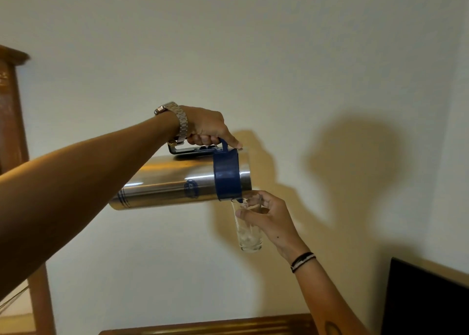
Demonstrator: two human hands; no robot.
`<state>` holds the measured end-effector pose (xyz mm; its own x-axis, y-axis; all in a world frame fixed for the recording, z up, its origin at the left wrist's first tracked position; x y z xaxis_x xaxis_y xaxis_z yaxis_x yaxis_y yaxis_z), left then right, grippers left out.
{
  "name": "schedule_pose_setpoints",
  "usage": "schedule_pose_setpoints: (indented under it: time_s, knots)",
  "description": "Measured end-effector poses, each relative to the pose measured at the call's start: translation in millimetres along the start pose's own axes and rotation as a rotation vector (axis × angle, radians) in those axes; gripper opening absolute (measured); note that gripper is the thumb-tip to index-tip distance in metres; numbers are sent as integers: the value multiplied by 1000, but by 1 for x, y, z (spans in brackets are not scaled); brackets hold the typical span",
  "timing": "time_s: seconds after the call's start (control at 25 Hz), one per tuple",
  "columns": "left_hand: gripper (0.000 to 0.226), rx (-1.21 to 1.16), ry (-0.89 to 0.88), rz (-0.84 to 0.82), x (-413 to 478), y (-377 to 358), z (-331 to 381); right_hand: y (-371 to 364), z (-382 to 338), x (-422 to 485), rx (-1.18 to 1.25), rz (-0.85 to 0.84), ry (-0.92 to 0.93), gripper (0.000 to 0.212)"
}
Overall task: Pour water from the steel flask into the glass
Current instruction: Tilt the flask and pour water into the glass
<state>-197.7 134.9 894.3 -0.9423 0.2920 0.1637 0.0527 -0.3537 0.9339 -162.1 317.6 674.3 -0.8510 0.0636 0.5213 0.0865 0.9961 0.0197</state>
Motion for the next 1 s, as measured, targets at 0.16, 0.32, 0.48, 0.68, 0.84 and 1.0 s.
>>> schedule_pose_setpoints:
  time_s: [0.16,0.32,0.48,0.68,0.84,1.0]
  knots:
    - [73,28,3,2,6,6,7,3,-2,4,36,15,4,44]
    - [71,25,-11,-5,15,4,10,11,-1,9,10,10,17,47]
    - [71,29,-18,-22,22,1,14,17,2,13,20,7,21,48]
    - [70,68,-11,-58,28,-2,19,16,9,18,13,-2,27,45]
    - [70,80,2,-60,33,-4,22,18,16,22,14,0,20,47]
    - [69,63,11,-58,37,-7,24,21,21,26,31,4,19,43]
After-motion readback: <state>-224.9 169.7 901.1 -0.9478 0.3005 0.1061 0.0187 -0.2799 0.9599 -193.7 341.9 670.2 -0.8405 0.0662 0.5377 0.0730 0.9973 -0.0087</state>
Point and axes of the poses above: each hand's wrist, its own x-axis towards the middle knuckle, its own y-axis out of the back of the hand, z = x × y, the point moved 5 cm from there along x, towards the middle knuckle, and after that the axes turned 6 degrees about z, right-handed, at the moved point
